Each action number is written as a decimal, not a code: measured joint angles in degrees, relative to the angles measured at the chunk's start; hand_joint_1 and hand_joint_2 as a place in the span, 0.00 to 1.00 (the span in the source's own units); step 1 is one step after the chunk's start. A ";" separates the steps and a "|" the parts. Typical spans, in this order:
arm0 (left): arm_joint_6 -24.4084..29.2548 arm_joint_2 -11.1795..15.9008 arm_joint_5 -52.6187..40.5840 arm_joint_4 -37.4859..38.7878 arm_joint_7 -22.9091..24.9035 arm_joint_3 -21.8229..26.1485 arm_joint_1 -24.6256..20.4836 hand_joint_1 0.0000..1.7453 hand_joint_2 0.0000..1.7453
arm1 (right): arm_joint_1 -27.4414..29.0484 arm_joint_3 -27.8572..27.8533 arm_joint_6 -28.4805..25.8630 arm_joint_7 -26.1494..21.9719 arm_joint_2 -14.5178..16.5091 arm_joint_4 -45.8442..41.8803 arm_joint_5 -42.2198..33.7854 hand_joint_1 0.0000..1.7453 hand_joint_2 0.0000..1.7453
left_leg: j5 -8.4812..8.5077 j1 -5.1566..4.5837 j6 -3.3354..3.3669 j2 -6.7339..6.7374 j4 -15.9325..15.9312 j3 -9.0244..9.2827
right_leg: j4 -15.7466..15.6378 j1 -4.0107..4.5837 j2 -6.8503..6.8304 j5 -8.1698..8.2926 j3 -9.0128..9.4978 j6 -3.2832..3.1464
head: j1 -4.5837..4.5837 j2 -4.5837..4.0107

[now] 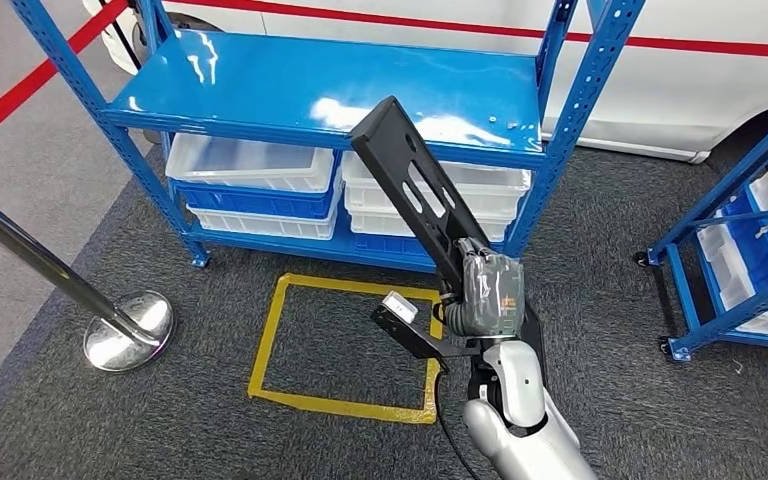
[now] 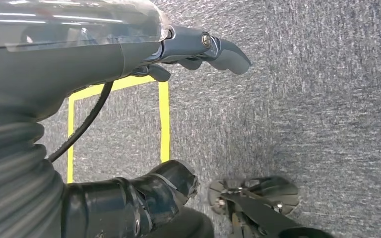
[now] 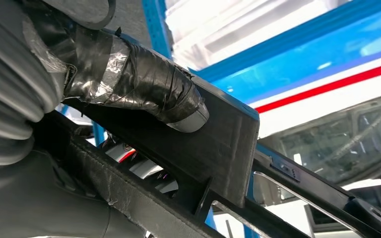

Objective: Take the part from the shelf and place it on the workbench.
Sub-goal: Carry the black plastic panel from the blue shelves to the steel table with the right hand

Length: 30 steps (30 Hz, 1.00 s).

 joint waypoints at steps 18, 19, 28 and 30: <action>0.03 0.08 -0.53 0.01 0.22 0.00 -0.19 0.00 1.00 | 2.05 -2.72 -2.24 -2.64 -0.30 -2.00 -0.66 1.00 1.00 | 3.17 -0.18 1.85 1.07 -8.72 3.22 | 1.71 0.25 -1.26 -1.14 0.03 1.73 | 0.09 0.00; 0.03 0.08 -0.54 0.01 0.22 0.00 -0.19 0.00 1.00 | 2.10 -2.81 -2.56 -2.87 -0.32 -2.20 -0.93 1.00 1.00 | 3.24 -0.26 1.58 1.20 -8.70 3.10 | 0.58 0.44 -1.39 -1.17 0.43 1.56 | 0.09 0.00; 0.05 0.12 -0.56 0.00 0.22 0.00 -0.17 0.00 1.00 | 3.38 -3.39 -4.53 -4.87 -0.48 -3.34 -2.94 1.00 1.00 | -4.75 0.06 -0.46 0.57 7.66 -4.04 | -0.26 -0.07 0.08 -0.18 0.33 -0.12 | 0.05 0.00; 0.07 0.12 -0.56 0.00 0.22 0.00 -0.14 0.00 1.00 | 3.96 -3.60 -5.47 -5.74 -0.48 -3.67 -3.50 1.00 1.00 | -1.69 0.23 -0.48 0.38 3.95 -2.16 | 0.06 -0.10 0.76 -0.30 0.31 -0.02 | 0.04 0.00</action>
